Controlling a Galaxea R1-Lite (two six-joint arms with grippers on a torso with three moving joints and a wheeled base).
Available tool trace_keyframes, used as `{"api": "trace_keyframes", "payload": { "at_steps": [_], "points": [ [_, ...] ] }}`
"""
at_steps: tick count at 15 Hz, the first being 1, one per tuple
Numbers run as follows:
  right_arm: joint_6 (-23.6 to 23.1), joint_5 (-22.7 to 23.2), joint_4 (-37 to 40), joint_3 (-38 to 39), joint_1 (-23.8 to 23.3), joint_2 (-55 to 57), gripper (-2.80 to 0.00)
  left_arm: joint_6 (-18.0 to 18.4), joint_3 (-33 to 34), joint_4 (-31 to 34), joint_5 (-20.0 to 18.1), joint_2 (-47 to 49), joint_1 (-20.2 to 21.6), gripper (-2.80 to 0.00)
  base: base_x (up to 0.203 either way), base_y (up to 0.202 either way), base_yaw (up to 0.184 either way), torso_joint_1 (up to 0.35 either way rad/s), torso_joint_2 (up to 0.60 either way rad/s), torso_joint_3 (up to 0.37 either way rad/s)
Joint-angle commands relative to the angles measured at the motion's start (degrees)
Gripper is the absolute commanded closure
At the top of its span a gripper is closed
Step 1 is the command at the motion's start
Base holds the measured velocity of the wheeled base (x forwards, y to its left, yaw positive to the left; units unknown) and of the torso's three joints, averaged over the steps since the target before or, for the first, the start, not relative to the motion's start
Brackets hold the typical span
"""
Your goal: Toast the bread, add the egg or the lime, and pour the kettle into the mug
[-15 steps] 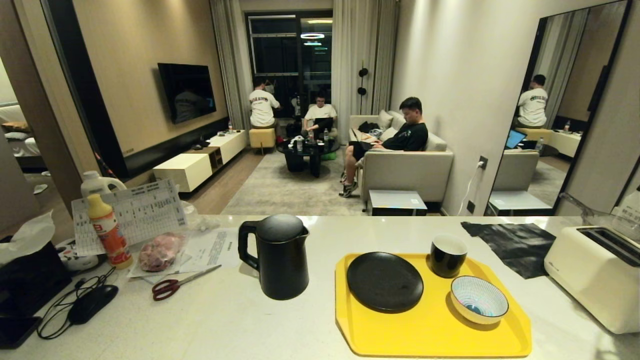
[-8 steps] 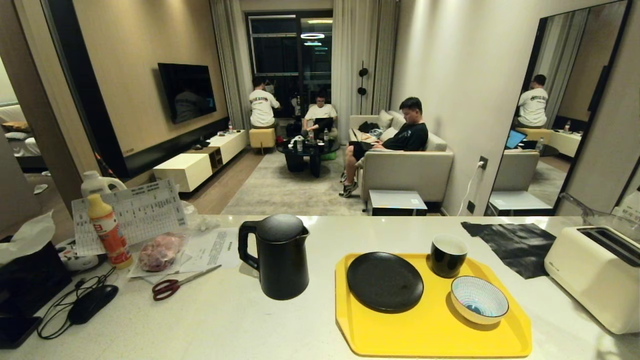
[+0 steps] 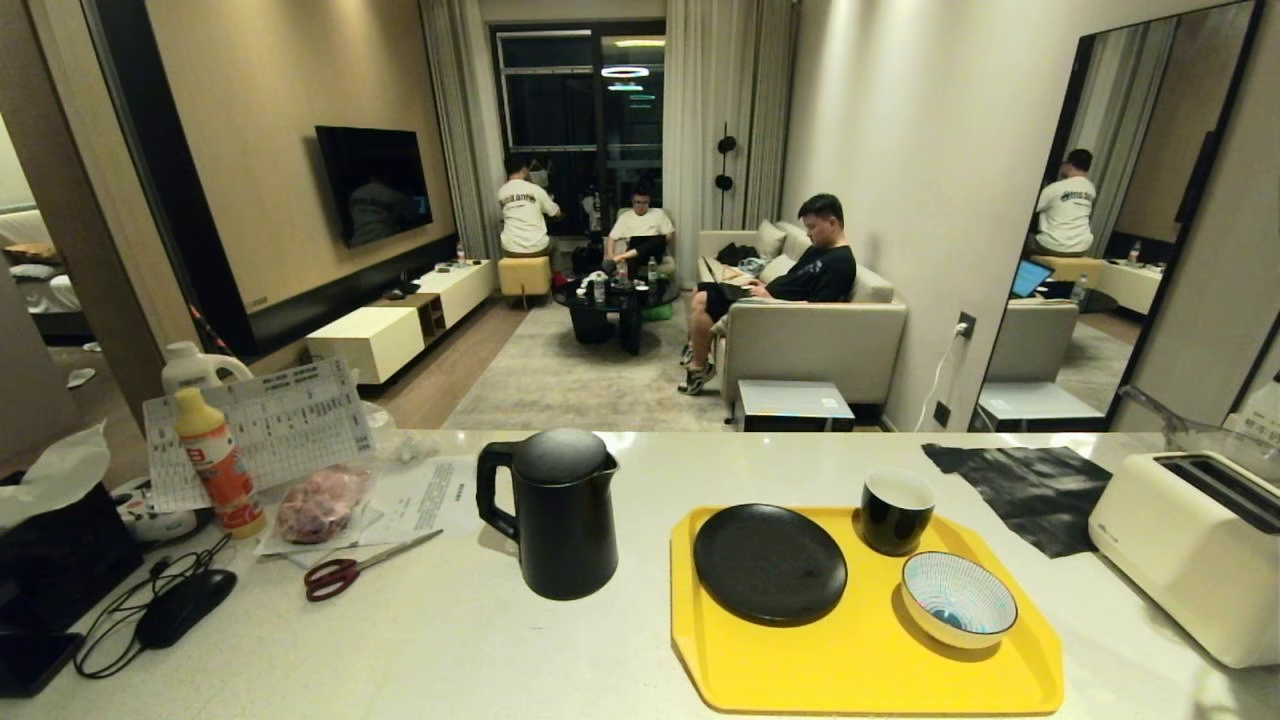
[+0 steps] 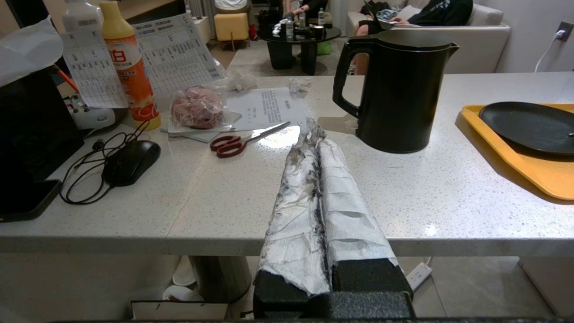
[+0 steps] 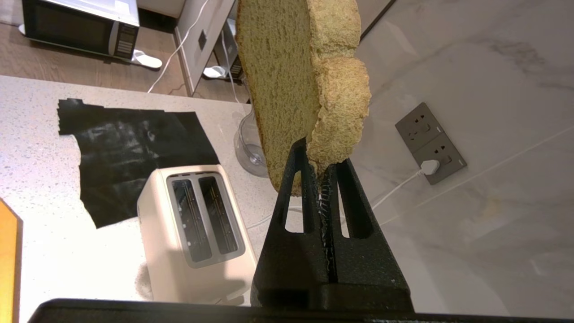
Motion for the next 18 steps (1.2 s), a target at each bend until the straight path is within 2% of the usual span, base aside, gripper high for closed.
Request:
{"api": "trace_keyframes", "payload": {
  "at_steps": [1, 16, 18],
  "points": [
    [-0.2, 0.0, 0.1, 0.0, 0.1, -0.1, 0.0, 0.0, 0.0, 0.0, 0.0, -0.2, 0.0, 0.0, 0.0, 0.0, 0.0, 0.0, 0.0, 0.0],
    [-0.2, 1.3, 0.3, 0.1, 0.1, -0.8, 0.0, 0.0, 0.0, 0.0, 0.0, -0.2, 0.0, 0.0, 0.0, 0.0, 0.0, 0.0, 0.0, 0.0],
    [-0.2, 1.3, 0.3, 0.2, 0.1, -0.9, 0.0, 0.0, 0.0, 0.0, 0.0, -0.2, 0.0, 0.0, -0.004, -0.002, -0.093, 0.007, 0.01, -0.002]
  ]
}}
